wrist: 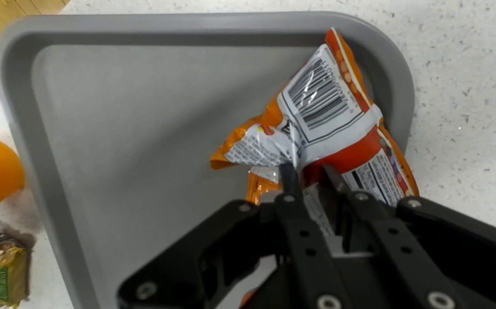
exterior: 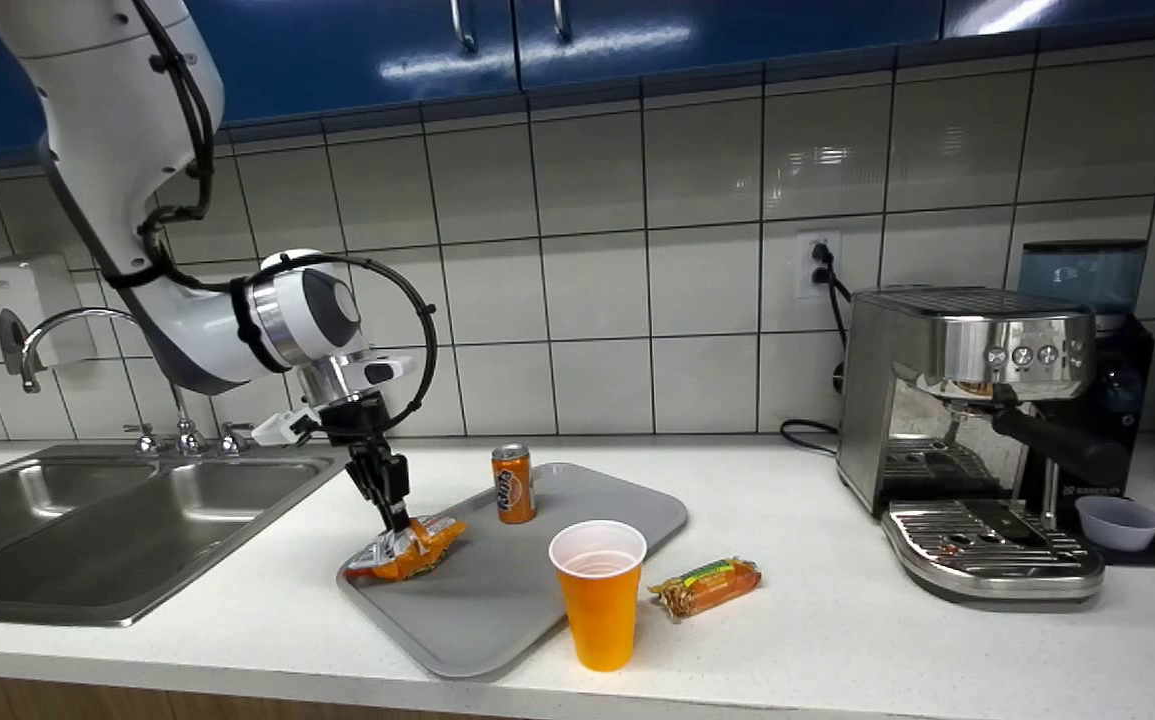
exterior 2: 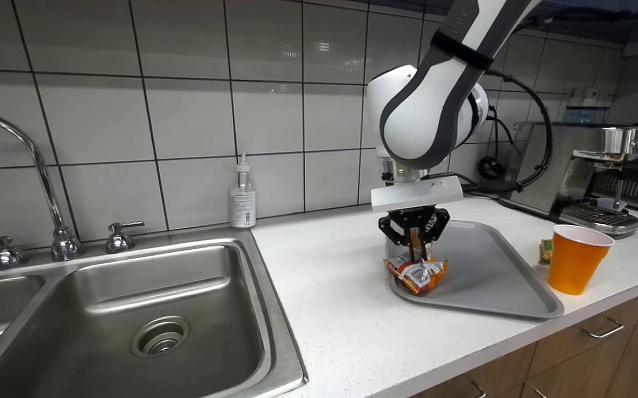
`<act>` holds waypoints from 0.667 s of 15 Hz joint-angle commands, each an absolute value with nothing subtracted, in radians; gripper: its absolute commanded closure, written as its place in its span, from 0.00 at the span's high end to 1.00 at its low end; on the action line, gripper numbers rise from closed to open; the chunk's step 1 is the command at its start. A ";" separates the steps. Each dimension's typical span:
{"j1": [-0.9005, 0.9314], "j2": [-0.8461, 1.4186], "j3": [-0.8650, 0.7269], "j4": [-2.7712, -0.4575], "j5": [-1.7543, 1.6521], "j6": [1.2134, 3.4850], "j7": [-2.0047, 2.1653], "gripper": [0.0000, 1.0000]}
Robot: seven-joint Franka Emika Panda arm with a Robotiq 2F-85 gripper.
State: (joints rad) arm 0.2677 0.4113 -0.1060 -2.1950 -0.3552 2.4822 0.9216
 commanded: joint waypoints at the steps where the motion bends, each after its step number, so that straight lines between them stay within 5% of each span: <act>1: 0.273 0.398 -0.107 -2.167 -0.365 2.432 0.933 0.52; 7: 0.268 0.335 -0.108 -2.207 -0.373 2.433 0.938 0.99; 10: 0.262 0.294 -0.107 -2.235 -0.373 2.433 0.944 1.00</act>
